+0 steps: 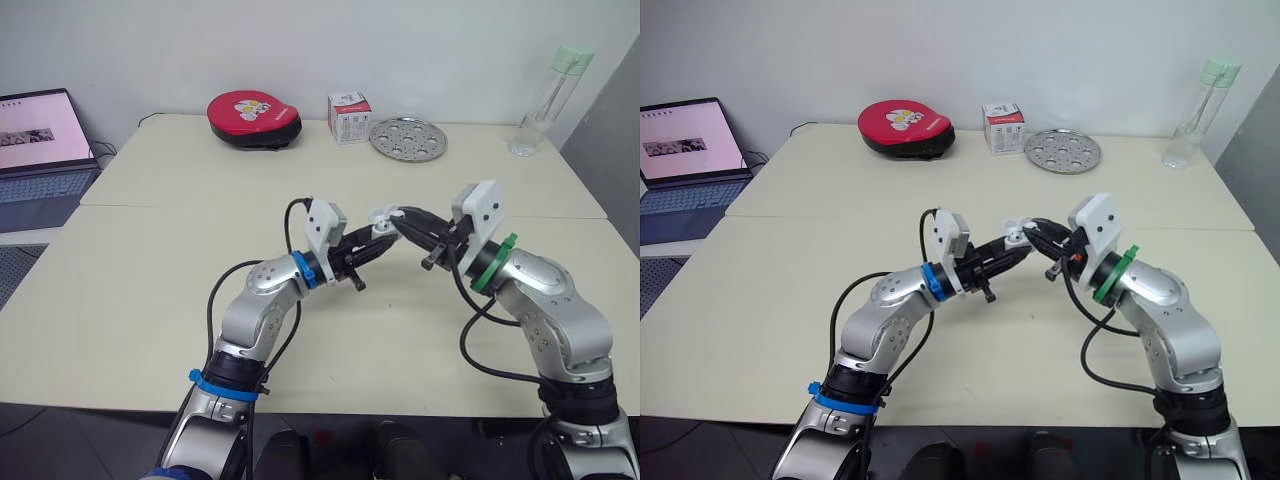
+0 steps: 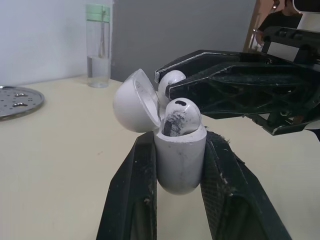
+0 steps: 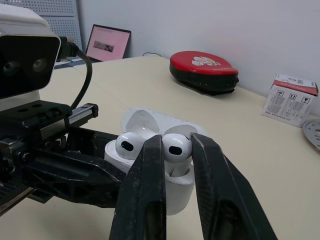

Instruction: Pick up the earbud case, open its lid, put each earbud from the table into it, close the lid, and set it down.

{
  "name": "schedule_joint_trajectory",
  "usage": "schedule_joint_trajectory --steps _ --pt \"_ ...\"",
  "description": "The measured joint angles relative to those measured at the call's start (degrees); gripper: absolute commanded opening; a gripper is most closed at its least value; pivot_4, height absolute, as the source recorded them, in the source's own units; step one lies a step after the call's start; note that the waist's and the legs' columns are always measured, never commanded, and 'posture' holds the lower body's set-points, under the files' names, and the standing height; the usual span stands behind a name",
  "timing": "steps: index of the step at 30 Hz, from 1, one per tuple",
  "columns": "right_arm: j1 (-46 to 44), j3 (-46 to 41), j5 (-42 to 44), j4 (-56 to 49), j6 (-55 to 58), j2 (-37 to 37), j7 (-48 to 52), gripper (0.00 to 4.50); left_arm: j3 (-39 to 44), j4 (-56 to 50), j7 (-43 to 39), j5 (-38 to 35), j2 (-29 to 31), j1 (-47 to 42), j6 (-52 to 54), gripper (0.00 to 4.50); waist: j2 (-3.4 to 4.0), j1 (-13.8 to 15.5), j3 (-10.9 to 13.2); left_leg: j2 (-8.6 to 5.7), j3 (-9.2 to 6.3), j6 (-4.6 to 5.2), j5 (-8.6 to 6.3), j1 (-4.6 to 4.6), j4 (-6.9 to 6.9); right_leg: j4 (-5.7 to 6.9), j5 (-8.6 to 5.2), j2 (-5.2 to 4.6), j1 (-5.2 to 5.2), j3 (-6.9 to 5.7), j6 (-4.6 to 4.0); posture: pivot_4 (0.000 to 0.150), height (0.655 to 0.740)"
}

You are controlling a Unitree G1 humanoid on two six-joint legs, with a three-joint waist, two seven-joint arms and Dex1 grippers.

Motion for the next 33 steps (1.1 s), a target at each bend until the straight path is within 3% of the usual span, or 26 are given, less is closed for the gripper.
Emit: schedule_joint_trajectory --steps 2,10,20,23,27,33 --pt "0.16 -0.01 0.11 0.00 0.23 -0.57 0.14 2.06 0.05 0.00 0.00 0.00 0.23 0.03 0.01 0.76 0.00 0.00 0.00 0.00 0.00 0.00 0.00 0.00 0.00 0.00 0.00 0.00 0.00 -0.01 0.00 0.150 0.7400" --pt "1.27 -1.62 1.87 0.73 0.39 -4.18 2.06 2.06 -0.10 -0.28 0.05 -0.02 -0.14 1.02 0.01 0.76 -0.01 0.07 0.00 0.00 -0.03 0.00 0.00 -0.05 0.00 -0.08 0.00 0.00 0.01 -0.04 0.00 0.150 0.7400" --pt "6.69 -7.32 8.93 -1.39 5.97 -16.89 10.31 2.06 0.01 0.14 -1.67 -0.10 0.63 0.17 -0.58 0.76 0.00 0.18 0.01 0.05 -0.22 0.03 -0.02 -0.28 -0.04 -0.56 0.01 0.02 0.09 -0.29 0.01 0.150 0.7400" --pt "5.85 -8.78 10.09 1.07 7.19 -17.75 10.82 1.44 -0.07 0.12 -3.63 -0.66 1.64 0.09 -0.11 0.76 -0.01 0.06 0.01 0.06 -0.21 0.03 -0.02 -0.25 -0.03 -0.54 0.01 0.03 0.10 -0.27 0.00 0.150 0.7400" --pt "-2.36 -10.06 12.94 8.74 14.84 -11.74 4.08 0.03 -2.24 -2.30 -8.00 -2.31 3.96 -0.25 3.33 0.76 -0.01 -0.28 0.02 0.13 -0.22 0.04 -0.01 -0.20 -0.02 -0.45 0.05 0.05 0.11 -0.25 -0.06 0.150 0.7400" --pt "-8.97 -4.92 16.20 12.57 21.41 -10.85 6.80 0.03 -4.75 -3.67 -11.37 -2.43 5.47 -2.25 4.89 0.76 0.03 0.03 0.02 0.15 -0.30 0.05 -0.01 -0.33 -0.05 -0.59 0.03 0.16 0.09 -0.33 -0.07 0.150 0.7400"
